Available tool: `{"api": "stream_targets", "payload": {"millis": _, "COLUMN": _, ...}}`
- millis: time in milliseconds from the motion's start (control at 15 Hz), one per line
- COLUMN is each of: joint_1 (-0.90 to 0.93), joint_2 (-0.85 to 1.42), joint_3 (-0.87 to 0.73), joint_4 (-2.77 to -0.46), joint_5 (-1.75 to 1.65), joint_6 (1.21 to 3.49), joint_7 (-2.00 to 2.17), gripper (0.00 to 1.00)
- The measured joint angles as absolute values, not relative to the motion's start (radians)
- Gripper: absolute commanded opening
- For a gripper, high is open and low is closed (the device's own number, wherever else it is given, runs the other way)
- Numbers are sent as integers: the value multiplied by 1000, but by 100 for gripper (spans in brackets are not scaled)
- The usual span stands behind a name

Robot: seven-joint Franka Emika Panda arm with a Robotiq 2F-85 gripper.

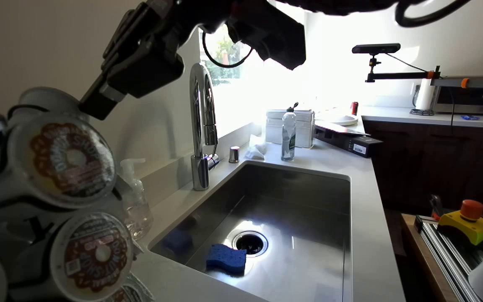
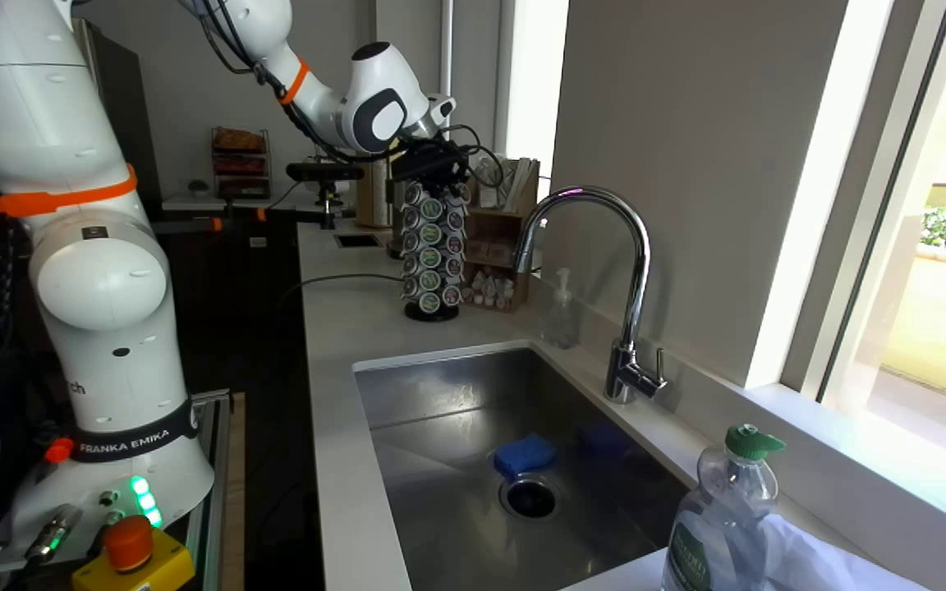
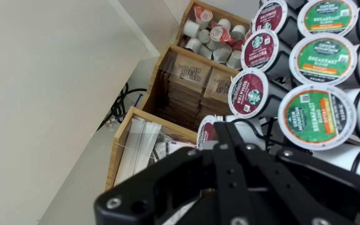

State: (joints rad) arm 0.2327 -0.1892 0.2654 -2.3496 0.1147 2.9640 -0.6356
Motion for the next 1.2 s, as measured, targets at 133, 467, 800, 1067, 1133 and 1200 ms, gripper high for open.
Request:
{"api": "stream_targets", "payload": {"millis": 133, "joint_1": 222, "joint_2": -191, "joint_3": 270, "joint_4": -2347, "joint_5": 100, "joint_6": 2964, "joint_7": -624, "gripper": 0}}
{"api": "stream_targets", "payload": {"millis": 467, "joint_1": 187, "joint_2": -197, "joint_3": 289, "joint_4": -2342, "joint_5": 59, "joint_6": 2969, "joint_7": -580, "gripper": 0}}
{"api": "stream_targets", "payload": {"millis": 800, "joint_1": 174, "joint_2": -211, "joint_3": 282, "joint_4": -2342, "joint_5": -52, "joint_6": 2972, "joint_7": -483, "gripper": 0}}
{"api": "stream_targets", "payload": {"millis": 1067, "joint_1": 174, "joint_2": -230, "joint_3": 270, "joint_4": -2342, "joint_5": -142, "joint_6": 2972, "joint_7": -401, "gripper": 0}}
{"api": "stream_targets", "payload": {"millis": 1133, "joint_1": 174, "joint_2": -235, "joint_3": 268, "joint_4": -2342, "joint_5": -155, "joint_6": 2972, "joint_7": -388, "gripper": 0}}
{"api": "stream_targets", "payload": {"millis": 1200, "joint_1": 174, "joint_2": -240, "joint_3": 266, "joint_4": -2343, "joint_5": -170, "joint_6": 2972, "joint_7": -374, "gripper": 0}}
